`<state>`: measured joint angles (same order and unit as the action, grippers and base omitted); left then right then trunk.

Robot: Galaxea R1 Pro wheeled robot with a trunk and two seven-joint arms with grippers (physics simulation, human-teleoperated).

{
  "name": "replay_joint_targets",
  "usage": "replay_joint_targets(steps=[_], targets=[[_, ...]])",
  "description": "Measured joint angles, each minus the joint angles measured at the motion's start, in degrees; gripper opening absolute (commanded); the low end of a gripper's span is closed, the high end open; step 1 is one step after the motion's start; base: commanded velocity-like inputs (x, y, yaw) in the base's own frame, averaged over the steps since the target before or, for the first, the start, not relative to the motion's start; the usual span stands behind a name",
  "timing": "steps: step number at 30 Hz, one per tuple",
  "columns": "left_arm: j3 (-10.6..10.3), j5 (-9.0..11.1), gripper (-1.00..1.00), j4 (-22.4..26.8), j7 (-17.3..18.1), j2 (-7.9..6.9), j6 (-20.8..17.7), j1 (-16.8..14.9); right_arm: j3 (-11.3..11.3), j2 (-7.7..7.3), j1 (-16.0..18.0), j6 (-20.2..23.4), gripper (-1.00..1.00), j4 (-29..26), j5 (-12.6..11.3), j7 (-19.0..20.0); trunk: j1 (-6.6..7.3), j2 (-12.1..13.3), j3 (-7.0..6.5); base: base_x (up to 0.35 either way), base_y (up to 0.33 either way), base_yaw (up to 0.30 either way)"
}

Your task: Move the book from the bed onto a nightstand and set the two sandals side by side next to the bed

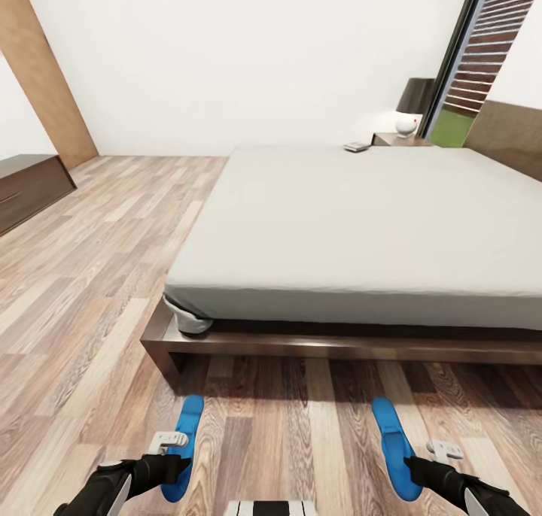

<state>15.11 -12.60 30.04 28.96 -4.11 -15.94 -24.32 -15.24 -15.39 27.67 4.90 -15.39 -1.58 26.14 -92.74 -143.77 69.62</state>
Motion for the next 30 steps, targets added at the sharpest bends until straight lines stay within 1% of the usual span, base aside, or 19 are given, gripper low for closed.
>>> replay_joint_targets(steps=[9,11,13,14,15,16,17,18,22,23,25,30], targets=[[0.1,0.0,-1.00,0.0,-0.2,-0.07,0.2,0.0,0.0,-0.01,0.0,0.0,-1.00,0.0,0.0,0.1,-0.23,-0.1,2.00,0.000,0.000,0.000],[0.2,0.0,-1.00,0.0,-1.1,-0.15,0.3,0.0,0.0,0.00,0.0,0.0,-1.00,0.0,0.0,0.1,-0.23,-0.1,2.00,0.000,0.000,0.000],[0.3,0.1,-1.00,0.1,-4.0,-0.13,0.3,0.0,0.0,0.01,0.0,0.0,-1.00,0.0,0.0,0.1,-0.23,-0.1,2.00,0.000,0.000,0.000],[0.3,0.1,-1.00,0.2,-6.8,-0.06,0.3,0.0,0.0,0.00,0.0,0.0,-1.00,0.0,0.0,0.1,-0.23,-0.1,2.00,0.000,0.000,0.000],[0.2,0.2,-1.00,0.2,-8.8,0.01,0.3,0.0,0.0,0.00,0.0,0.0,-1.00,0.0,0.0,0.1,-0.23,-0.1,2.00,0.000,0.000,0.000],[0.2,0.3,-1.00,0.4,-10.4,0.20,0.3,0.0,0.0,0.00,0.0,0.0,-1.00,0.0,0.0,0.1,-0.23,-0.1,2.00,0.000,0.000,0.000],[0.1,0.3,-1.00,0.8,-12.0,0.69,0.3,0.0,0.0,-0.01,0.0,0.0,-1.00,0.0,0.0,0.1,-0.23,-0.1,2.00,0.000,0.000,0.000],[0.1,0.4,-1.00,1.3,-12.8,1.01,0.3,-0.1,0.0,-0.01,0.0,0.0,-1.00,0.0,0.0,0.1,-0.23,-0.1,2.00,0.000,0.000,0.000],[0.1,0.4,-1.00,1.9,-13.6,1.48,0.2,-2.7,0.1,-0.01,0.0,0.0,-1.00,0.0,0.0,0.1,-0.23,-0.1,2.00,0.000,0.000,0.000],[0.0,0.4,-1.00,1.9,-13.6,1.81,0.2,-3.1,0.1,-0.01,0.0,0.0,-1.00,0.0,0.0,0.1,-0.23,-0.1,2.00,0.000,0.000,0.000],[0.0,0.4,-1.00,1.9,-13.6,2.33,0.2,-3.7,0.0,-0.01,0.0,0.0,-1.00,0.0,0.0,0.1,-0.23,-0.1,2.00,0.000,0.000,0.000],[0.0,0.2,-1.00,1.8,-13.6,2.63,0.2,-4.2,0.1,-0.01,0.0,0.0,-1.00,0.0,0.0,0.1,-0.23,-0.1,2.00,0.000,0.000,0.000]])
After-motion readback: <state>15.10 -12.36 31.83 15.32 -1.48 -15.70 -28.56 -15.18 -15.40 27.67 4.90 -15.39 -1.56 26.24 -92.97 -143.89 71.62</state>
